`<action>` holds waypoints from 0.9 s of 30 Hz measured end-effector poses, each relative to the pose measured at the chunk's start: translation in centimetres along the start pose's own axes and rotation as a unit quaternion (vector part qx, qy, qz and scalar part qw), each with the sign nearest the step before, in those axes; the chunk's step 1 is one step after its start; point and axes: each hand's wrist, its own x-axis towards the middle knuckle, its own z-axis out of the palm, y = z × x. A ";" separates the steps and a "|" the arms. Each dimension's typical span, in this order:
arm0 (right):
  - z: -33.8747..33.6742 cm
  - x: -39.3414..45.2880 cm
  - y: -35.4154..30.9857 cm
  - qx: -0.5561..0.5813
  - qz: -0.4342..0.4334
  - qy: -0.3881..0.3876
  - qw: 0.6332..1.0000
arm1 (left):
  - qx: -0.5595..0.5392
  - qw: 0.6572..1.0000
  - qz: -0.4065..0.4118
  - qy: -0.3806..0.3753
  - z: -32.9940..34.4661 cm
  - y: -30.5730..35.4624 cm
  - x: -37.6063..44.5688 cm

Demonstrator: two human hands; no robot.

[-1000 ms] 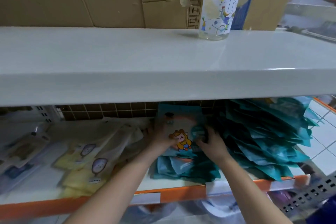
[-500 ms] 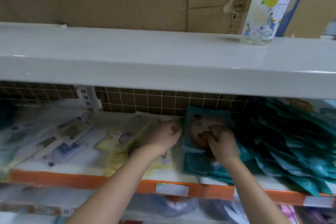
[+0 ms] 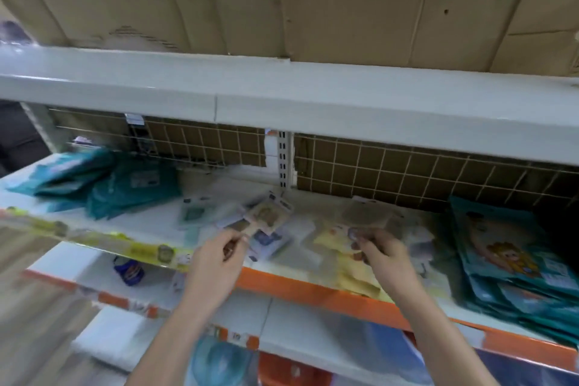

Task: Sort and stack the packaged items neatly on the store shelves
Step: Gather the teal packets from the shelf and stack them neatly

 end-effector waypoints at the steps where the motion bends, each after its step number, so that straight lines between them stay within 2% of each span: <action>1: 2.1 -0.5 -0.6 0.007 0.002 -0.010 1.000 | -0.008 1.000 -0.011 0.007 -1.8 -1.8 -0.1; 12: 21.6 -4.1 -6.4 0.022 0.019 -0.116 0.993 | -0.028 0.994 -0.095 0.056 -17.8 -16.1 -0.3; 18: 29.0 -2.2 -9.0 0.020 0.008 -0.160 0.987 | -0.033 0.986 -0.129 0.099 -22.5 -20.1 1.5; 27: 40.8 3.8 -11.5 0.010 0.012 -0.208 0.978 | -0.022 0.977 -0.188 0.098 -27.5 -26.2 7.9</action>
